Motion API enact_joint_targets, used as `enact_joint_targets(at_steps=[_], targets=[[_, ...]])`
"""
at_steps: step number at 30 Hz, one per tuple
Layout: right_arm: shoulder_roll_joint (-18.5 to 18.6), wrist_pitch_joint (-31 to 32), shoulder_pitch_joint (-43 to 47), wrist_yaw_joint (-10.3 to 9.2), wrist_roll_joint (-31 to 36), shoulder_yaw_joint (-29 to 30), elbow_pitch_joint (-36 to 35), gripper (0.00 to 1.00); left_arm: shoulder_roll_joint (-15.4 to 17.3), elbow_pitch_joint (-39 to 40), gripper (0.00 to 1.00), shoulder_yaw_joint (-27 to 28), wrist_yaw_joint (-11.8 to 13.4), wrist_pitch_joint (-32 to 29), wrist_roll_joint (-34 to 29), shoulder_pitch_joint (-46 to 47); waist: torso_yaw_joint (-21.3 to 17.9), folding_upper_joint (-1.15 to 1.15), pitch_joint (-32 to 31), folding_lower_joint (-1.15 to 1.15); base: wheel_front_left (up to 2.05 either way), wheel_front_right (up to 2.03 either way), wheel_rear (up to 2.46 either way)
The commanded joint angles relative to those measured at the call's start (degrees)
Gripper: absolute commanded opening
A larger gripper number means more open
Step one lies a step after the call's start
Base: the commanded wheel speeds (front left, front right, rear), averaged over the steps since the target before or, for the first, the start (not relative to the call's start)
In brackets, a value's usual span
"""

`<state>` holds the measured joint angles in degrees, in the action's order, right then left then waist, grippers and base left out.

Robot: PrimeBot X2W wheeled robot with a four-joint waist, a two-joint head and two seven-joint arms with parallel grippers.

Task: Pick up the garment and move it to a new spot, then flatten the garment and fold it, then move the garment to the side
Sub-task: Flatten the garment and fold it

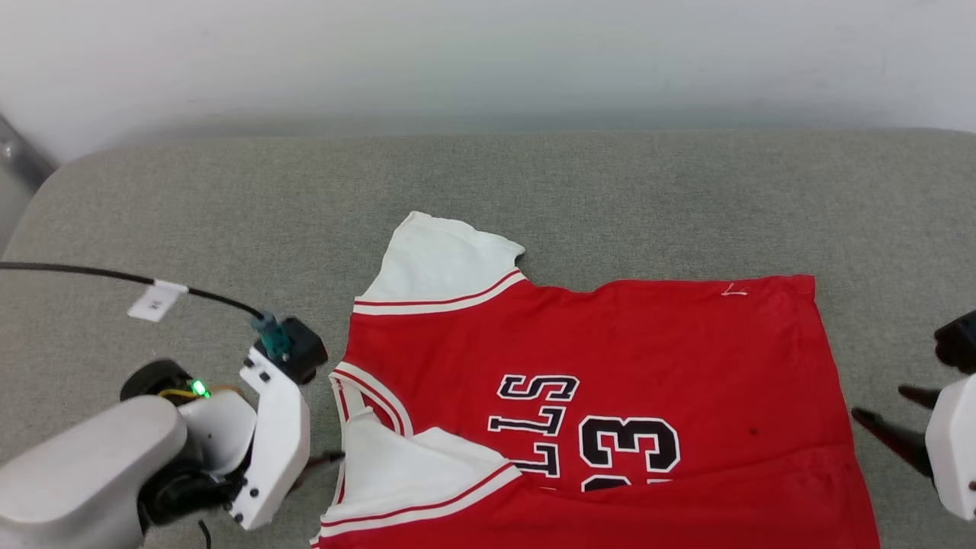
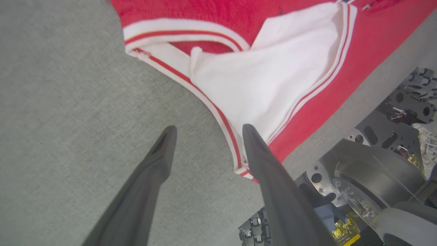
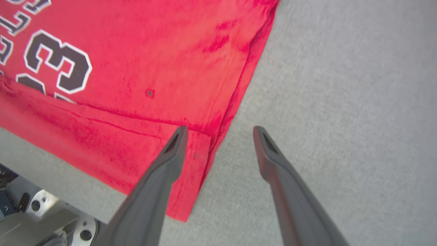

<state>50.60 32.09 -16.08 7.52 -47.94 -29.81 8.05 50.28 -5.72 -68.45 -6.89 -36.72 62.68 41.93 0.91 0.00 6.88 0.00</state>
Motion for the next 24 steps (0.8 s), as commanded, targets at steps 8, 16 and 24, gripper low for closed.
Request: enact_joint_targets(at_steps=[8, 16, 24], targets=[[-8.78, -18.53, 2.15, -0.07, 11.35, 15.39, -3.43, 1.00, -0.08, -0.29, 1.00, 6.55, 3.63, 13.86, -9.57, 7.33, -1.73, 0.00, 0.86, 0.00, 0.00, 0.00, 0.00], [-25.92, -33.68, 6.40, -0.06, 25.00, 29.66, -11.34, 1.00, -2.90, -6.94, 1.00, 10.08, 4.51, 20.02, -14.54, 15.20, -5.26, 0.00, 4.29, 0.00, 0.00, 0.00, 0.00], [-37.36, -39.54, 11.30, -0.06, 31.15, 32.72, -19.10, 1.00, -5.34, -13.89, 1.00, 11.69, 3.42, 10.00, -10.84, 23.73, -8.80, 0.00, 10.00, 0.00, 0.00, 0.00, 0.00]])
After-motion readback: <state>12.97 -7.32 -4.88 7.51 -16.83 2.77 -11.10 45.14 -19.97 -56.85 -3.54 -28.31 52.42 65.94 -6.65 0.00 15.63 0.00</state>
